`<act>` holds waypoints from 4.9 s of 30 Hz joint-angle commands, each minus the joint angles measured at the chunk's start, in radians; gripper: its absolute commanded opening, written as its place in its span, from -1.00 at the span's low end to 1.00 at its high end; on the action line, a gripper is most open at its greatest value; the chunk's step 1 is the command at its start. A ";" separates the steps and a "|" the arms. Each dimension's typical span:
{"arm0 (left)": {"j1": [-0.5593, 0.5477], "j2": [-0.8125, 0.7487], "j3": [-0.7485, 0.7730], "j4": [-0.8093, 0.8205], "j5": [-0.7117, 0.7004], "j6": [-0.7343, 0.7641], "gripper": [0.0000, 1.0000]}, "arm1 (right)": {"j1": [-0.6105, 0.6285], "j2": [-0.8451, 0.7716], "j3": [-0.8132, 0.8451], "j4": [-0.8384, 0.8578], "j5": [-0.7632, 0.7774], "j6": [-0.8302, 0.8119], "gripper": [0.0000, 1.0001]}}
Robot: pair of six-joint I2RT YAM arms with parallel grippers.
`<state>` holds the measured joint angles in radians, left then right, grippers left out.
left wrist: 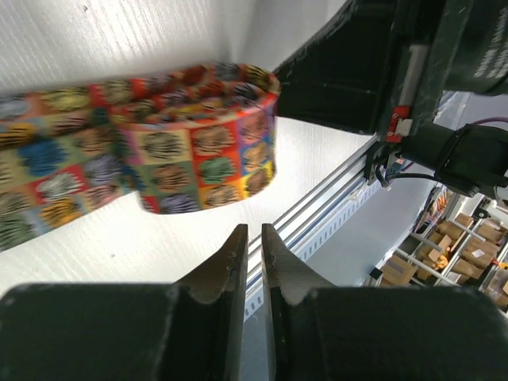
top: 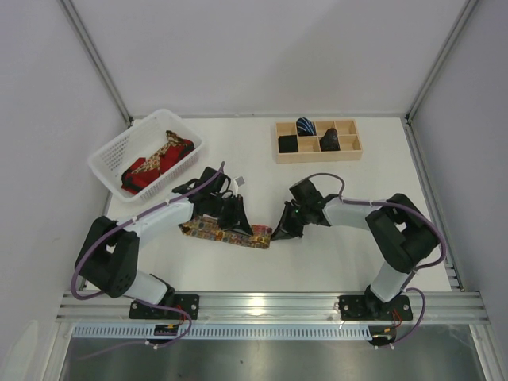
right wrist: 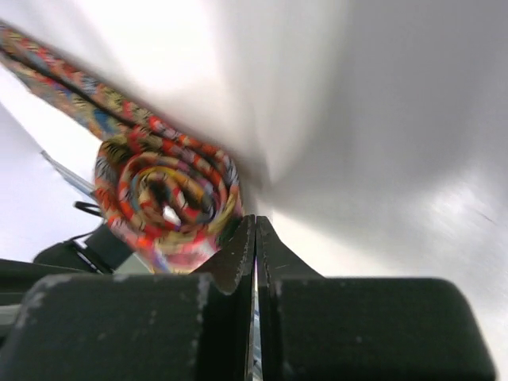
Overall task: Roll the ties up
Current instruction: Roll the tie
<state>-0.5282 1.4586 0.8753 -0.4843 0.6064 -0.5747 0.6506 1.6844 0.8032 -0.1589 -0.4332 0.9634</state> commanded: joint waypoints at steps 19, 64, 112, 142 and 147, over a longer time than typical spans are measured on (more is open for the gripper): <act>0.059 0.065 0.071 -0.002 -0.037 0.036 -0.66 | -0.120 -0.127 -0.081 0.215 -0.257 -0.244 0.67; 0.145 0.218 -0.013 0.099 -0.028 0.096 -0.70 | -0.035 0.235 -0.022 0.711 -0.381 0.089 -0.25; -0.174 0.329 0.163 0.043 -0.164 0.025 -0.73 | 0.014 0.003 0.211 -0.343 0.065 -0.025 -1.00; 0.007 0.194 0.024 0.000 -0.237 0.119 -0.70 | 0.099 0.176 0.458 -0.443 0.148 -0.023 0.16; 0.040 0.134 0.028 -0.046 -0.257 0.140 -0.70 | 0.098 0.114 0.424 -0.380 0.105 -0.052 0.29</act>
<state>-0.5137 1.6676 0.9028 -0.5003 0.3679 -0.4759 0.7444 1.8507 1.2457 -0.5880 -0.3298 0.9459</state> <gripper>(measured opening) 0.147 0.640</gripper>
